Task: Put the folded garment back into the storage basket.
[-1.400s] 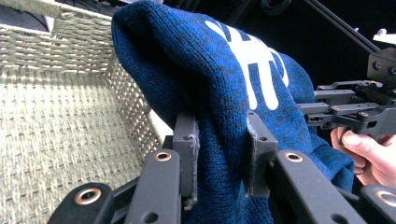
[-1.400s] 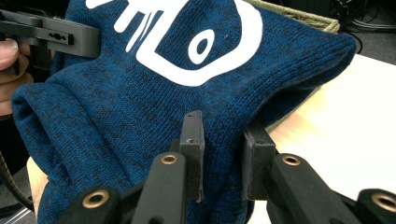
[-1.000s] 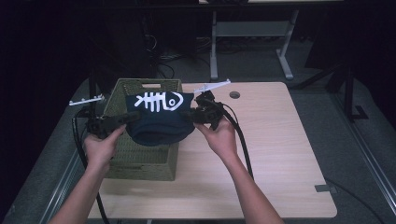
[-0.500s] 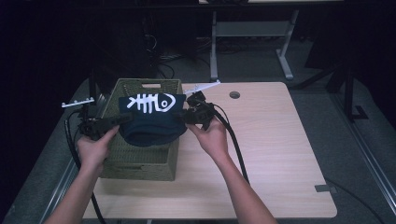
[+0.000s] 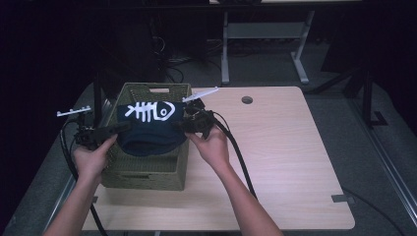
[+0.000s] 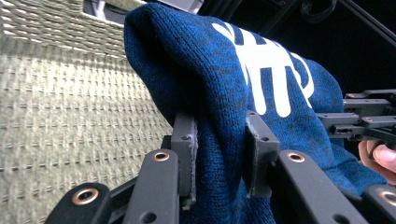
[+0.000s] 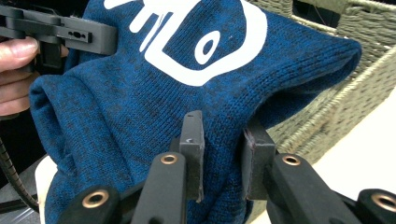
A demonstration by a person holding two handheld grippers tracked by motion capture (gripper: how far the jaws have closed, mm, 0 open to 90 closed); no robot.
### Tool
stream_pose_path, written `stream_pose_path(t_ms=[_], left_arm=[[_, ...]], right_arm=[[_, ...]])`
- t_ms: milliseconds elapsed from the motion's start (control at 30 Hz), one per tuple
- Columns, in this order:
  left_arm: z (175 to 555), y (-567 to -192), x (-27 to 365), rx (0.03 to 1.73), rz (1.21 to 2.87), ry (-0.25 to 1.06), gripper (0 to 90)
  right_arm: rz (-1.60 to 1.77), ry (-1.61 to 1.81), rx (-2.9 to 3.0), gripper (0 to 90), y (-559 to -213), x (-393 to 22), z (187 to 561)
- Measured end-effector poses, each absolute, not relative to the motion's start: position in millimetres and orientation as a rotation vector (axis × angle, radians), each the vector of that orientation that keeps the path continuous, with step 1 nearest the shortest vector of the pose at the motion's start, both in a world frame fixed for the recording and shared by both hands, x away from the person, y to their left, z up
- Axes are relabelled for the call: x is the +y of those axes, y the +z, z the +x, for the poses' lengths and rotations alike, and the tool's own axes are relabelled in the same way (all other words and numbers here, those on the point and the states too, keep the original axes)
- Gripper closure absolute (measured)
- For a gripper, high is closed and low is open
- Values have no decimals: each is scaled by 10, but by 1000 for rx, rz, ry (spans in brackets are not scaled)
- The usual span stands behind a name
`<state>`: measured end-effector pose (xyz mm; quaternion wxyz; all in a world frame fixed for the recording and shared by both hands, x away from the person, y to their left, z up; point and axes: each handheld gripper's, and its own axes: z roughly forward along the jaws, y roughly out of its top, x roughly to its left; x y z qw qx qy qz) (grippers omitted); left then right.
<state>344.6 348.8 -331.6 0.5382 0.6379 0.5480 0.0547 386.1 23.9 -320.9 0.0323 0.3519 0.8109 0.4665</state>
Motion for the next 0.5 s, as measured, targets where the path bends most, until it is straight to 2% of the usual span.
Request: stream_pose_path(t_ms=[500], left_arm=[[3427, -3333, 3657, 1343, 1516, 164, 696]], right_arm=[[1080, 1444, 2512, 737, -3265, 458, 3857]])
